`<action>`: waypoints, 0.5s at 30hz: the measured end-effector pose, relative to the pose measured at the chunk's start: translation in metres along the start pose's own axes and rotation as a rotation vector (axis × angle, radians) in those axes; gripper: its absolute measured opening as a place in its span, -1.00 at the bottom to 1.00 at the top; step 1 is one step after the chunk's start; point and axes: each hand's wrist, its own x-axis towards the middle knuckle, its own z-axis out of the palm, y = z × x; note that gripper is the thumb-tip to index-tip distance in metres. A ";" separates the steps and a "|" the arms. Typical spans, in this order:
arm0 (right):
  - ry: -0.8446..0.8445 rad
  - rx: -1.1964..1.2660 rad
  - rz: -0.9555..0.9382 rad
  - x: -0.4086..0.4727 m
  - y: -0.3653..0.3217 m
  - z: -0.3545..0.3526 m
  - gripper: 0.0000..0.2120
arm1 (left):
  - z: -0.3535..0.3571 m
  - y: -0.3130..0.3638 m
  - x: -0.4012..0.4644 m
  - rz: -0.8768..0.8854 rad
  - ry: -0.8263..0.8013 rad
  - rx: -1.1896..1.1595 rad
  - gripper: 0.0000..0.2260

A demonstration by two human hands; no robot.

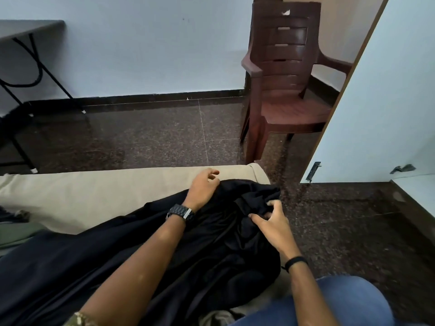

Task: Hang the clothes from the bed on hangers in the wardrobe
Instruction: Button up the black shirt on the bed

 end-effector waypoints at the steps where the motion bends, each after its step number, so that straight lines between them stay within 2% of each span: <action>1: -0.009 0.019 0.010 0.001 0.000 -0.001 -0.49 | 0.000 -0.003 0.006 0.051 -0.021 0.262 -0.62; 3: -0.026 0.030 0.009 0.001 0.000 -0.001 -0.41 | 0.004 -0.006 0.011 0.041 -0.131 0.690 -0.49; 5: -0.024 0.021 0.002 0.002 0.003 -0.002 -0.42 | 0.009 -0.006 0.013 0.018 -0.158 0.835 -0.52; 8: 0.002 -0.034 -0.016 0.003 0.007 -0.004 -0.46 | 0.006 -0.006 0.023 0.090 -0.149 0.706 -0.66; 12: 0.014 -0.063 -0.029 0.001 0.006 -0.001 -0.27 | -0.019 0.007 0.033 0.055 -0.369 0.524 -0.66; 15: 0.084 -0.070 -0.095 -0.002 0.000 0.000 -0.34 | -0.039 0.022 0.037 0.094 -0.483 0.391 -0.84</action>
